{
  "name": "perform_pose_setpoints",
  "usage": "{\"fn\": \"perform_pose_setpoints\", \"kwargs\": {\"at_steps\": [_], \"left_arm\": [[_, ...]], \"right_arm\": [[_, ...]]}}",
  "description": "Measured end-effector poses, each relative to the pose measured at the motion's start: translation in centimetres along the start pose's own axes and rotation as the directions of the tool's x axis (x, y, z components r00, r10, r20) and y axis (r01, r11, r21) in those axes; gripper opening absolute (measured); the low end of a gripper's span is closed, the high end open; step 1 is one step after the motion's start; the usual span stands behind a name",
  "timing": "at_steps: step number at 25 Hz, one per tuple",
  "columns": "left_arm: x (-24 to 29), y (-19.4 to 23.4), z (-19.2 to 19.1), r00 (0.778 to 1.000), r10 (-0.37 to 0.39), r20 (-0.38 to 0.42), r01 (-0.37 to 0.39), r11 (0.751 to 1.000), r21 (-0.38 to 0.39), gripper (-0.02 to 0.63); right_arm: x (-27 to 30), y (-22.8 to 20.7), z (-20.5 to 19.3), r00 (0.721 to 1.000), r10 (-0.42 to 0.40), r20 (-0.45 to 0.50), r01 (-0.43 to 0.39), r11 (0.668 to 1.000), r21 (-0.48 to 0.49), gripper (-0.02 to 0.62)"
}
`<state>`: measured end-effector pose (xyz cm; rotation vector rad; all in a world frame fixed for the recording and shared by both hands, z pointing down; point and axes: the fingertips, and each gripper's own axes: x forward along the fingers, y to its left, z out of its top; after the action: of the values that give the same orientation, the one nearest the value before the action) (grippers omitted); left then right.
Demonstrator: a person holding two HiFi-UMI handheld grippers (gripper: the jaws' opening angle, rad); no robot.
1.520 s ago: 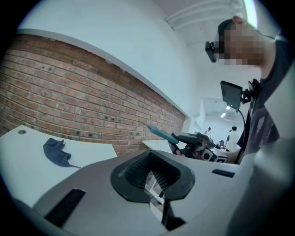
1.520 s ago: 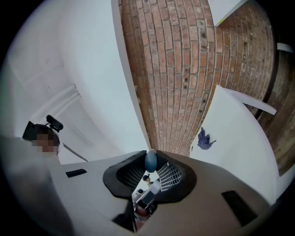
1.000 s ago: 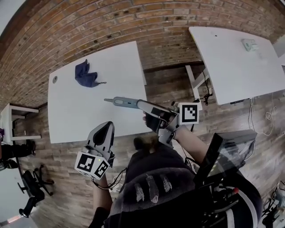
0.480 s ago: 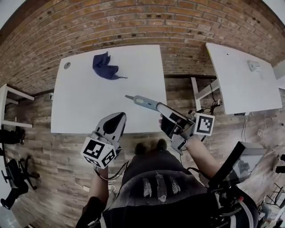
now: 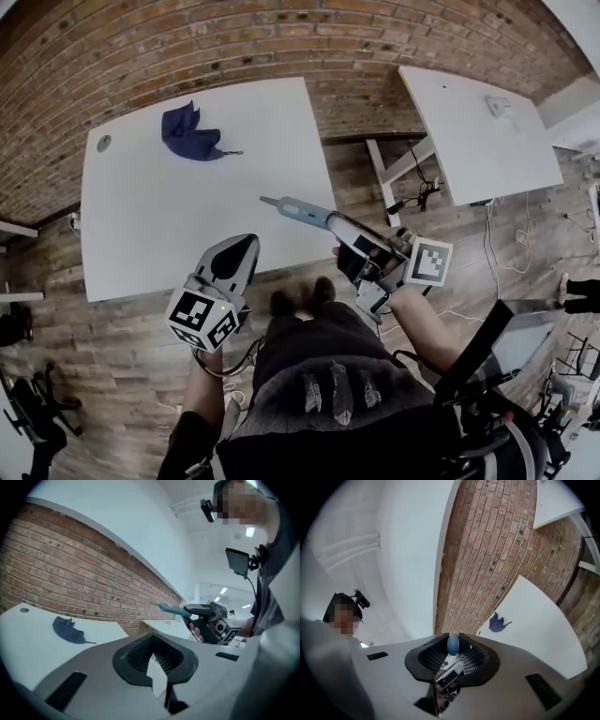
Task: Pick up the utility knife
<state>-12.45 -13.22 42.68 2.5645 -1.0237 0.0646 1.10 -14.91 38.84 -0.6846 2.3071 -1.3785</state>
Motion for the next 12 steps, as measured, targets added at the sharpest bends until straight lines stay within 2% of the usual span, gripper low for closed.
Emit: {"fn": "perform_pose_setpoints", "kwargs": {"at_steps": [3,6,12], "left_arm": [[1.5,-1.4,0.2,0.998,-0.064,-0.016,0.064,0.997,0.030,-0.003],[2.5,-3.1,0.9,0.994,-0.105,-0.021,0.106,0.992,0.063,-0.005],[3.8,-7.3,1.1,0.988,-0.146,-0.045,0.150,0.984,0.094,-0.005]], "right_arm": [[-1.1,0.3,0.4,0.999,0.010,0.031,-0.008,0.998,-0.061,0.064],[-1.3,2.3,0.9,0.997,-0.024,0.071,0.027,0.999,-0.041,0.064],[-6.2,3.6,2.0,0.988,-0.009,0.156,0.016,0.999,-0.045,0.064]]}}
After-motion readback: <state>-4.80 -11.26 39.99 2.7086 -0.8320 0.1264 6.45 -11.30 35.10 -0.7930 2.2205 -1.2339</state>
